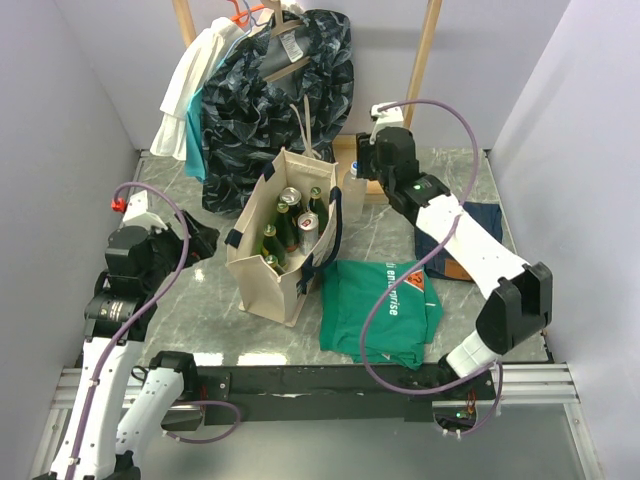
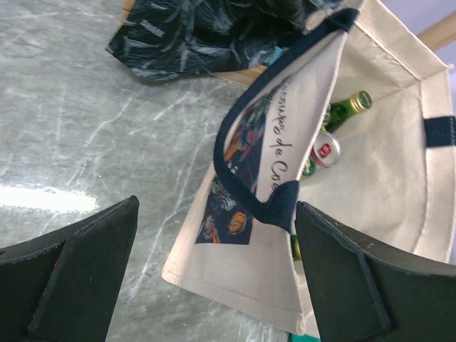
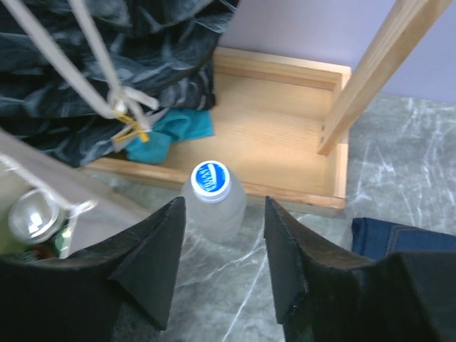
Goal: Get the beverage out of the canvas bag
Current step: Place the drink at the center of the board, then take out the drink from the canvas bag.
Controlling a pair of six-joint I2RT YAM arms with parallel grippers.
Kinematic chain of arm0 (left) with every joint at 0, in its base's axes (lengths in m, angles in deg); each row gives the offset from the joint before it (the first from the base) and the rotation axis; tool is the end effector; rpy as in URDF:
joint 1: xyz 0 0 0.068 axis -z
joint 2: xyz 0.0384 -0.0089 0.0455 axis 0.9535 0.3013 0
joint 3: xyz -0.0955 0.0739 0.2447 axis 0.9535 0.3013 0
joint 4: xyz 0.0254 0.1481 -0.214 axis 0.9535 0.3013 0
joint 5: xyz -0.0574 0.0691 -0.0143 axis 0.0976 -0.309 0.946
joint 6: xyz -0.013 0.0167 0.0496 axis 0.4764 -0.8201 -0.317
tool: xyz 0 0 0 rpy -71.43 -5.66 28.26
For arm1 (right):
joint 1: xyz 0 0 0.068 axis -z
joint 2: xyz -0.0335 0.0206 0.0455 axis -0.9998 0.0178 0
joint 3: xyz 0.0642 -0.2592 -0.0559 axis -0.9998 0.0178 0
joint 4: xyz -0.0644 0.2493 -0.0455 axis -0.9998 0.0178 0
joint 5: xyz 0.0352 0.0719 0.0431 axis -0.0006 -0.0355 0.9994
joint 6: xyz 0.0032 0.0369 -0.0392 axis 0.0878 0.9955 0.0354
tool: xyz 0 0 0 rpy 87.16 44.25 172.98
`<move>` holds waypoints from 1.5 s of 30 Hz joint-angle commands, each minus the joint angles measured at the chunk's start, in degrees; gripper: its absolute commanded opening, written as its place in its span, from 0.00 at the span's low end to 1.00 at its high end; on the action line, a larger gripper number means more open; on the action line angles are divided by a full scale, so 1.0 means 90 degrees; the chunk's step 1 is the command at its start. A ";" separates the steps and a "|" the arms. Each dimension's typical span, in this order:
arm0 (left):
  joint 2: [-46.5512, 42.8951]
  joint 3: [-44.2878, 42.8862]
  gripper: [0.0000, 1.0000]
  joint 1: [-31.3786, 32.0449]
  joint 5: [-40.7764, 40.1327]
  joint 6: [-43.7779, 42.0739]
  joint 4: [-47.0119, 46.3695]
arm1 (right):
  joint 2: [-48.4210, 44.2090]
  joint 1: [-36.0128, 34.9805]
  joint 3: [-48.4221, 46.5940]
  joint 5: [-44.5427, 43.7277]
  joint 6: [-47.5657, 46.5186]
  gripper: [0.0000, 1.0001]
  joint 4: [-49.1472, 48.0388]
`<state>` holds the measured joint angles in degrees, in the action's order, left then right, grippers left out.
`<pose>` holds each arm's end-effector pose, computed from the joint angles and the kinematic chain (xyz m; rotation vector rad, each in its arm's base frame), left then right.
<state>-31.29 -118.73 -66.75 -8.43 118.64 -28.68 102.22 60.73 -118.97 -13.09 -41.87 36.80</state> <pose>0.1328 -0.0154 0.3518 -0.3790 1.9157 -0.4808 0.3339 0.1675 0.3720 -0.1970 1.8617 0.1030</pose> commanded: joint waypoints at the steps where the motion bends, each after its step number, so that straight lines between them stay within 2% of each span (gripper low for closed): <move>1: 0.0020 -0.0131 0.96 0.0019 0.0612 -0.0122 -0.0288 | -0.0497 -0.0045 -0.0550 0.0629 0.0115 0.54 0.0500; 7: 0.0050 0.0035 0.96 0.0019 0.1354 -0.0278 -0.0562 | -0.0673 -0.0269 -0.0843 0.1060 0.0096 0.52 0.1106; 17: -0.0009 0.0123 0.96 0.0029 0.2117 -0.0708 -0.0523 | -0.0742 -0.1587 -0.1136 0.0787 -0.0285 0.52 0.1594; 27: 0.0059 0.0220 0.97 0.0019 0.1972 -0.0660 -0.0484 | -0.0713 -0.1978 -0.0970 0.1841 -0.0050 0.51 0.1555; 45: 0.0293 0.0260 0.96 0.0029 0.1727 -0.0455 -0.0650 | -0.0566 -0.2935 -0.0589 0.1940 -0.0031 0.49 0.1926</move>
<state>-29.60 -115.76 -66.75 7.68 114.07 -32.44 97.85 35.14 -124.67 4.51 -42.41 54.40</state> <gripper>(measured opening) 0.966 0.491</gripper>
